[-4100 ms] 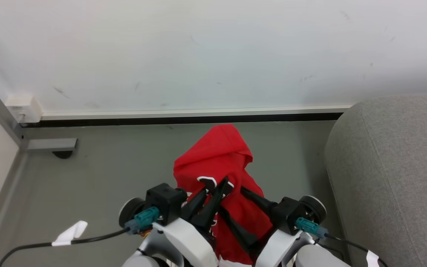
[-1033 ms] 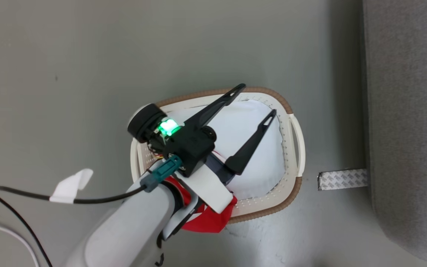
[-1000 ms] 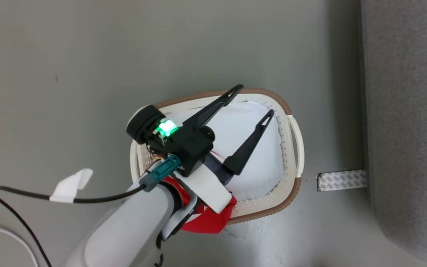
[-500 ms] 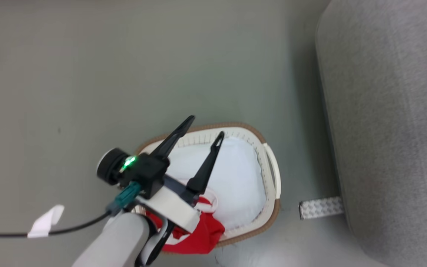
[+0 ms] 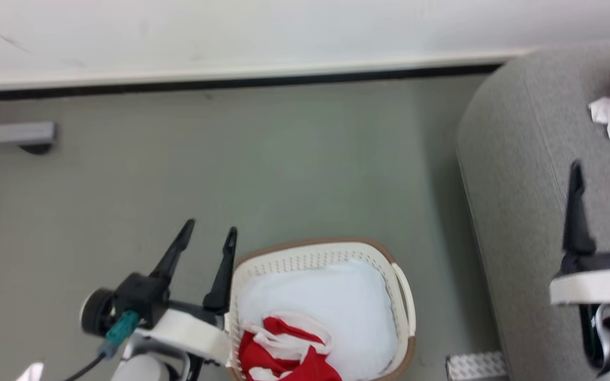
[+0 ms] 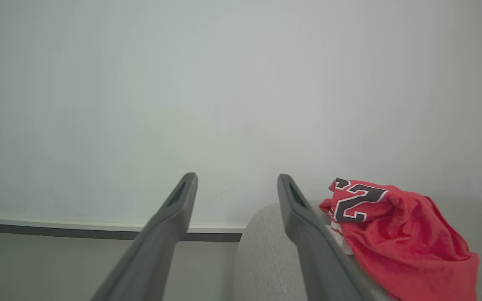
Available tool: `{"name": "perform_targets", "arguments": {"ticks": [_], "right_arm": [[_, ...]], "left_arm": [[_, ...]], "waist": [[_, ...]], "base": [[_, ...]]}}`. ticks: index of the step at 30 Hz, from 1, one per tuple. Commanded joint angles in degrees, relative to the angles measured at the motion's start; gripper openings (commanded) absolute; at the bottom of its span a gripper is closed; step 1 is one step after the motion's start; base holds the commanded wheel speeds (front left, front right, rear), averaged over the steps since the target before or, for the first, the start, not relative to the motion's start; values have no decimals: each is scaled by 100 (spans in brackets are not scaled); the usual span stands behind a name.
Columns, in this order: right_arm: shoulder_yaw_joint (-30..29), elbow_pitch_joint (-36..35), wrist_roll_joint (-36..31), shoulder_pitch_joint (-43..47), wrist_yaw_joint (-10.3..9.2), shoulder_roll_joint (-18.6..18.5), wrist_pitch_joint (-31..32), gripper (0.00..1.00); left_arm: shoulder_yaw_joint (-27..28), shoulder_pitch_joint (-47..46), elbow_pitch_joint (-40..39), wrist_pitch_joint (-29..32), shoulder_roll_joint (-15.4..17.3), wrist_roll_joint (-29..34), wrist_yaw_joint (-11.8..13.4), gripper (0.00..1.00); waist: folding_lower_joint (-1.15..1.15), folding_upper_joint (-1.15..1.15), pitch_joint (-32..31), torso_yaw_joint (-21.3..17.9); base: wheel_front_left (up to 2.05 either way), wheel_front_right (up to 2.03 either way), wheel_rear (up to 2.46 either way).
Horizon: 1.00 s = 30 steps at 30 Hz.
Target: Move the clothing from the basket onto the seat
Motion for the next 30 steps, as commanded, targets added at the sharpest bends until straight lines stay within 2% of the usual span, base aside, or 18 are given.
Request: {"name": "perform_targets", "arguments": {"ticks": [1,5,17,30], "right_arm": [[81,-112,-10,261,-13,-12,4,100],[301,-203,17,726,-12,-9,4,100],[910,396,257,1514,-12,-16,4,100],[1070,518,446,1595,-12,-14,3,100]], "left_arm": [[149,228,-44,-6,-69,66,-4,100],[549,610,-9,-7,-279,244,-90,100],[1503,1436,208,-8,-803,778,-519,100],[2035,1621,347,-8,-1101,1135,-866,100]], "waist": [[2,0,-305,234],[2,0,-568,410],[2,0,-1353,584],[2,0,-1470,539]], "base": [[0,0,0],[0,0,0],[0,0,0],[0,0,0]]}}
